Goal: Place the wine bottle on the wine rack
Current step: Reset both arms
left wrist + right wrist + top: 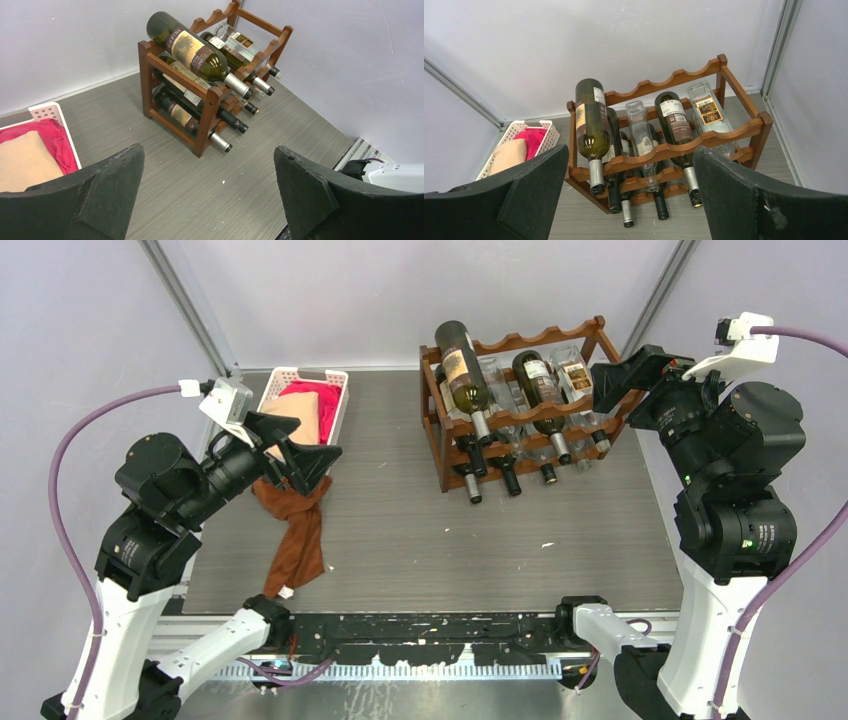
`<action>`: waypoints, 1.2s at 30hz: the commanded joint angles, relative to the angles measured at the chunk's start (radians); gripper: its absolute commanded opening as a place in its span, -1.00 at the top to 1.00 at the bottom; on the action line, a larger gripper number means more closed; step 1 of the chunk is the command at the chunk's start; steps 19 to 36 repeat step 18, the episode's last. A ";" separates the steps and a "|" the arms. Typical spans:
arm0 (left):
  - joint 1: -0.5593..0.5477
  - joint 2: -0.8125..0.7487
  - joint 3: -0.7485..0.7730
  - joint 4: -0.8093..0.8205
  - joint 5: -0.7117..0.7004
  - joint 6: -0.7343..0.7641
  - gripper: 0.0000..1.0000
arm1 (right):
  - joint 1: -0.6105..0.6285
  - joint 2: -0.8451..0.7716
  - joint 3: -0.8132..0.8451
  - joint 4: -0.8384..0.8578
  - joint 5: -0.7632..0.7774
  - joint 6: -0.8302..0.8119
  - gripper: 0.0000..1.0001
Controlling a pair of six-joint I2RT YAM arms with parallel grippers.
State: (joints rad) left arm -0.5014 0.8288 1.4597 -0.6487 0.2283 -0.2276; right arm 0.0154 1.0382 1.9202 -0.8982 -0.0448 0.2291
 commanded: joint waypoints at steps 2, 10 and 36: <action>0.004 -0.010 0.001 0.024 0.002 0.007 -0.99 | -0.003 -0.008 0.005 0.052 0.006 -0.024 -1.00; 0.004 -0.011 0.002 0.024 0.003 0.004 -1.00 | -0.004 -0.008 0.005 0.054 0.000 -0.058 -1.00; 0.004 -0.015 -0.001 0.024 0.004 0.000 -0.99 | -0.004 -0.010 -0.003 0.057 0.001 -0.077 -1.00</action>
